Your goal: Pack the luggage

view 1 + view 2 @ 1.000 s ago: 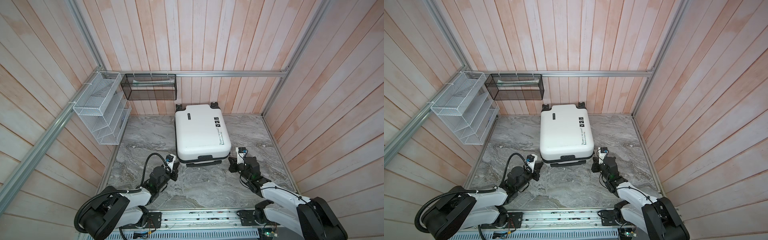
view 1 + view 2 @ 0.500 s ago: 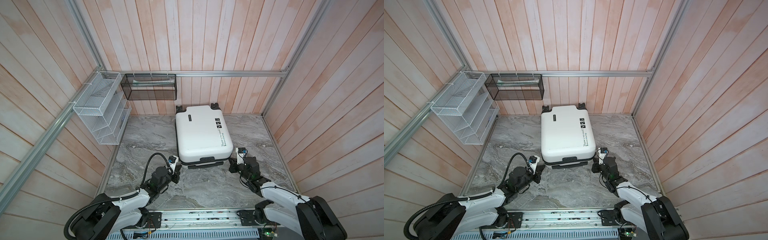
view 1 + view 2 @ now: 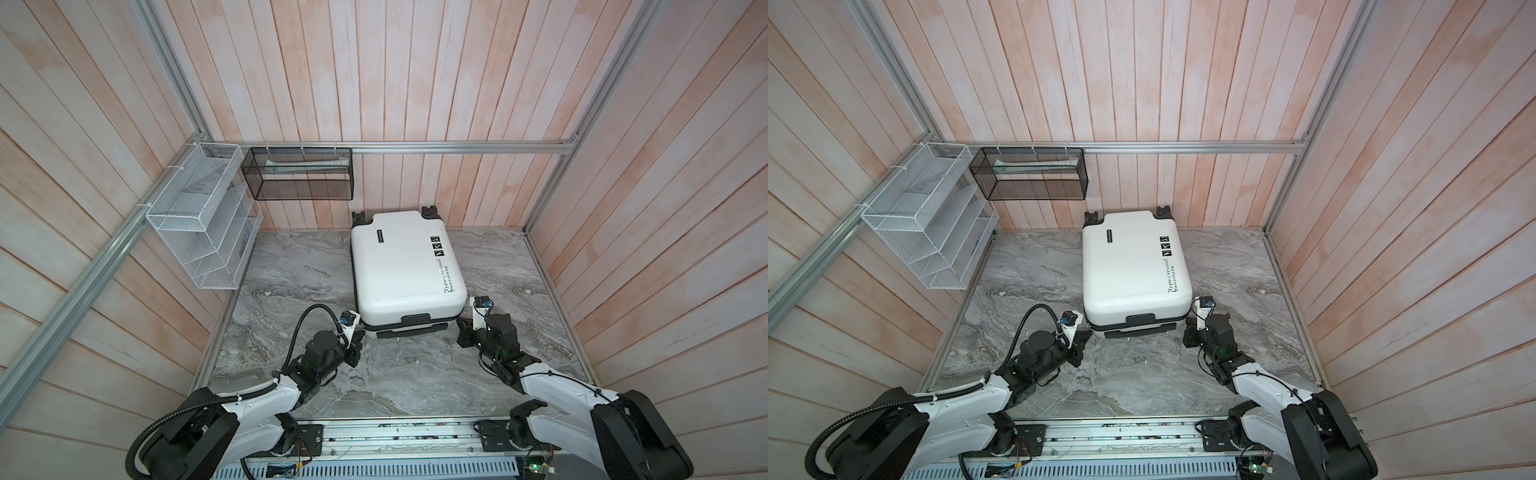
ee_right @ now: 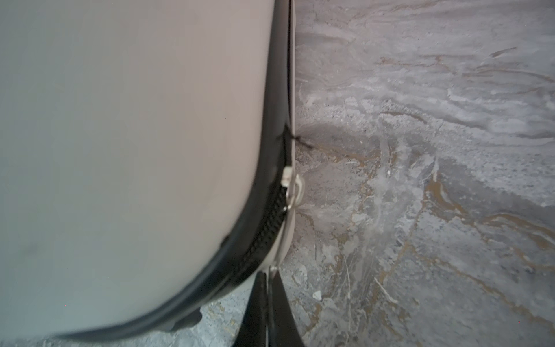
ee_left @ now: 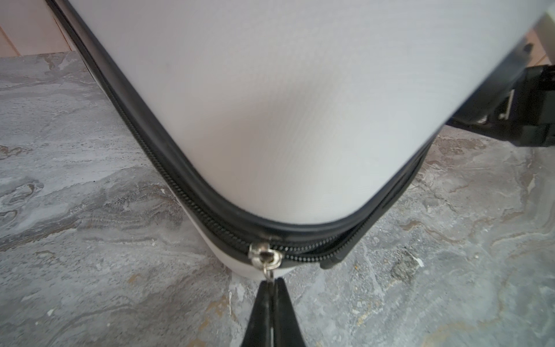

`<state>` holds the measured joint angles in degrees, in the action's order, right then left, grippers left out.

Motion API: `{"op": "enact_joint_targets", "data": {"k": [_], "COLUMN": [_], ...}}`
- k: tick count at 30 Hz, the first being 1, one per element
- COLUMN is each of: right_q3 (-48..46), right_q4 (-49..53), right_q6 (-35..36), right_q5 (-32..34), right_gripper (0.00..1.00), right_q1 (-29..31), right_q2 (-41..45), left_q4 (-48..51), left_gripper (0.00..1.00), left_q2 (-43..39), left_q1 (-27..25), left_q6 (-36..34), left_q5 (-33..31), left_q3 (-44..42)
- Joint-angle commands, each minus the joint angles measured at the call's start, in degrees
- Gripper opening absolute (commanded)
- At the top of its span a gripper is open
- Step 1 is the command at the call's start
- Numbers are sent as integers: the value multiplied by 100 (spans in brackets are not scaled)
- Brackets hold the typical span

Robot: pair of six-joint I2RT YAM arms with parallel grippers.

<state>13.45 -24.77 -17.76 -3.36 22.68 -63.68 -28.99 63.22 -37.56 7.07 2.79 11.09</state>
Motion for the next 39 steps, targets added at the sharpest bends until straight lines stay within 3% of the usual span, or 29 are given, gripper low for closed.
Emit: {"op": "enact_joint_targets", "data": {"k": [1, 6, 16, 27, 39], "right_q3": [157, 175, 200, 197, 219], "right_q4": [-89, -78, -80, -132, -133], "right_q6": [97, 80, 97, 106, 150], "right_q5": [-350, -350, -395, -413, -421], "right_gripper": [0, 0, 0, 0, 0], "right_q1": [106, 114, 114, 126, 201], "right_q2": [-50, -54, -94, -155, -214], "left_q4": [293, 729, 551, 370, -387], "left_gripper": [0, 0, 0, 0, 0], "left_q2": [-534, -1279, -861, -1436, -56], "left_q1": [-150, -148, -332, -611, -1227], "left_q6": [-119, -122, -142, -232, -383], "left_q5": [333, -217, 515, 722, 1094], "left_q3": [143, 111, 151, 101, 692]}}
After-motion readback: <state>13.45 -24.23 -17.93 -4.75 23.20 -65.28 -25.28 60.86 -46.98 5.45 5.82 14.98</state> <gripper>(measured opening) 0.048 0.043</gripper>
